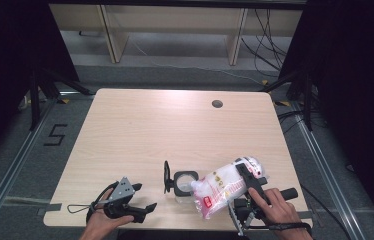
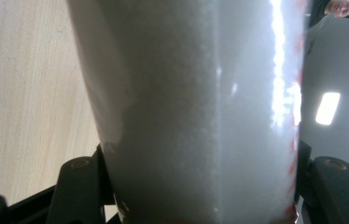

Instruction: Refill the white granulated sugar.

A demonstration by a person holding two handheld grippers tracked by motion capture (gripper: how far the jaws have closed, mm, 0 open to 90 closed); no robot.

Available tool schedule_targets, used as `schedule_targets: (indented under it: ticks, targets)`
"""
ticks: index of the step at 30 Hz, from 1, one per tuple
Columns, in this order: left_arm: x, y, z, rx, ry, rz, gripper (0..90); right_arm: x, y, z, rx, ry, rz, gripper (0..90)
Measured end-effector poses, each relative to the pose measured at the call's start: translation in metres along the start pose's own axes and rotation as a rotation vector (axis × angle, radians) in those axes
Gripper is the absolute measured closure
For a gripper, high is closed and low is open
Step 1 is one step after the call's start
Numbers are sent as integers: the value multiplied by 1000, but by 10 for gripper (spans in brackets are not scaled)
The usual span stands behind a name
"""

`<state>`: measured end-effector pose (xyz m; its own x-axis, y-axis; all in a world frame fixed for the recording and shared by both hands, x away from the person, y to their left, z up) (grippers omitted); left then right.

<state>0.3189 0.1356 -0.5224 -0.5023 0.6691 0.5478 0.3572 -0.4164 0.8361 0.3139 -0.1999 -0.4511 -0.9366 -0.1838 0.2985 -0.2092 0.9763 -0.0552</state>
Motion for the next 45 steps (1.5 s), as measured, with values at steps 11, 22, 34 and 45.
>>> schedule_targets:
  ticks: [11, 22, 34, 45]
  targets:
    - [0, -1, 1, -13, -7, -8, 154, 1, 1, -2, 37, 24, 16, 389]
    - [0, -1, -1, 16, -3, -7, 154, -1, 0, -3, 42, 11, -3, 389]
    - [0, -1, -1, 18, 1, -4, 154, 0, 0, -3, 42, 17, 7, 389]
    - [0, -1, -1, 19, 1, -4, 154, 0, 0, -3, 42, 19, 8, 389]
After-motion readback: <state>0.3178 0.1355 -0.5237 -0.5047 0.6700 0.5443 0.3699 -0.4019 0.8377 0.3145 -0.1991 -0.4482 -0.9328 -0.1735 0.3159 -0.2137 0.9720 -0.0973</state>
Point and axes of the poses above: each handheld gripper's, and its own axes: x roughly backward along the jaws, y roughly out of its top, z roughly to its left, the point moved 4 cm from there along -x, roughly forward along the jaws, and after that the axes turned 5 degrees about -x, right-handed, at the moved point
